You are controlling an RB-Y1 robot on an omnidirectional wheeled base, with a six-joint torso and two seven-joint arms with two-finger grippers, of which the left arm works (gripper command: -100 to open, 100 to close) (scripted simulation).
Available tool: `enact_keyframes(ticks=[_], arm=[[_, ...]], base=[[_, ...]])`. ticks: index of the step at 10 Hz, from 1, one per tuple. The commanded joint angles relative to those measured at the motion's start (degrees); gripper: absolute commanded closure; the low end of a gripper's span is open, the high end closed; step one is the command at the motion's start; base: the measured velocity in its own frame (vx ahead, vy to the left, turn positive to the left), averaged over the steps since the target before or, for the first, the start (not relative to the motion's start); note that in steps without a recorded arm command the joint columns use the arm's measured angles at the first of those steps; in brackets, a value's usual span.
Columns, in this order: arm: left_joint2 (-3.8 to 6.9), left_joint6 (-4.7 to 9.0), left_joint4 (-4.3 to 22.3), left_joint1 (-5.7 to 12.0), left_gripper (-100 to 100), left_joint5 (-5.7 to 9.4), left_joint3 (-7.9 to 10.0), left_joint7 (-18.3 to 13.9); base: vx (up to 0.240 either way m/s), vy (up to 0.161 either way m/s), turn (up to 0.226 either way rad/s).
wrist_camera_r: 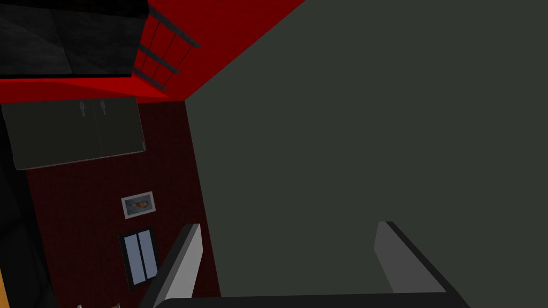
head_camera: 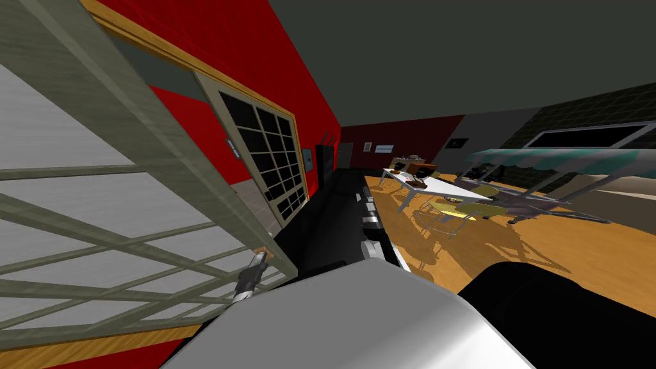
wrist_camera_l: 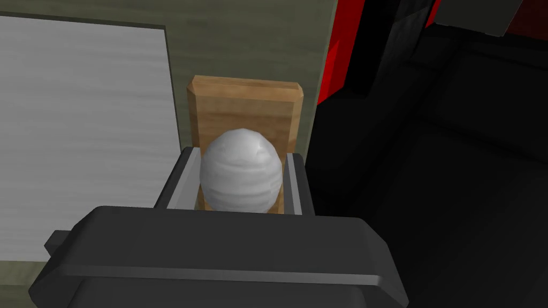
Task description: Pull the door open
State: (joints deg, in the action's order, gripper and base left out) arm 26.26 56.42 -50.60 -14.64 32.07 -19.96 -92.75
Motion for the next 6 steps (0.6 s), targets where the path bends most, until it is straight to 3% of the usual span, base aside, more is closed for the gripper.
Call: enact_keyframes(ticks=[1, 6], arm=[[0.64, 1.41, 0.6, -0.29, 100, -0.41, -0.78, -1.1], [2.93, 5.22, 2.3, -1.24, 100, -1.48, -2.95, -4.2]], base=[[-0.228, 0.028, -0.135], [-0.201, 0.035, -0.136]])
